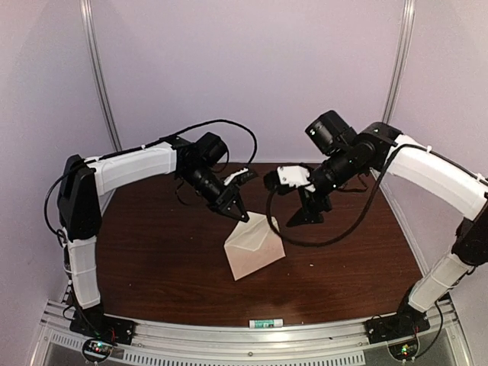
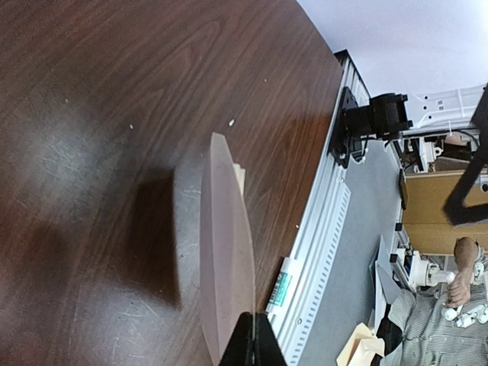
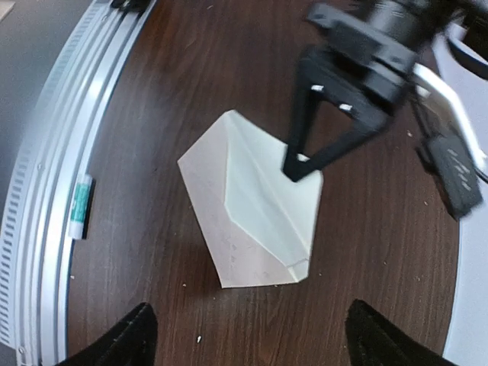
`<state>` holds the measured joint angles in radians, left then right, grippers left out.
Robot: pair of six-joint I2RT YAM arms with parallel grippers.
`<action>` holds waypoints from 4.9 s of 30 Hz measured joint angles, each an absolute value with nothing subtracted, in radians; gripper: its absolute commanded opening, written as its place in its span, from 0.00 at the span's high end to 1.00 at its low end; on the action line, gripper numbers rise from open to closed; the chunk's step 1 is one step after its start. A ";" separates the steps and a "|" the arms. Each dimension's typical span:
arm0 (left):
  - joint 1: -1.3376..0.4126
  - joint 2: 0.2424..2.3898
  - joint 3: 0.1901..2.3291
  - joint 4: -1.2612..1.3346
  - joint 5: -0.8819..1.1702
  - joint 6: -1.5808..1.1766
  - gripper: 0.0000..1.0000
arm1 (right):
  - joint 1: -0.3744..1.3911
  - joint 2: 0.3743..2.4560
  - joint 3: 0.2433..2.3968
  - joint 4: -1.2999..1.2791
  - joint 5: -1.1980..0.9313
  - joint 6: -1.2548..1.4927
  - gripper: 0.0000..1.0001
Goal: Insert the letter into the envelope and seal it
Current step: Pass from the left arm to the right, then pass from the right arm to the left
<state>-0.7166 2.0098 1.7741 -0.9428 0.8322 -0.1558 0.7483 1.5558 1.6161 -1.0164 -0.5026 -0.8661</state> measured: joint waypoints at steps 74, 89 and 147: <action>-0.822 1.922 1.679 -0.798 0.821 -0.055 1.00 | 0.785 1.594 1.403 -0.788 -0.683 -0.612 0.59; -0.838 1.904 1.636 -0.741 0.788 -0.054 1.00 | 0.769 1.618 1.404 -0.775 -0.732 -0.565 1.00; -0.842 1.656 1.254 -0.059 0.742 -0.085 0.83 | 0.650 1.551 1.499 -0.845 -0.943 -0.498 1.00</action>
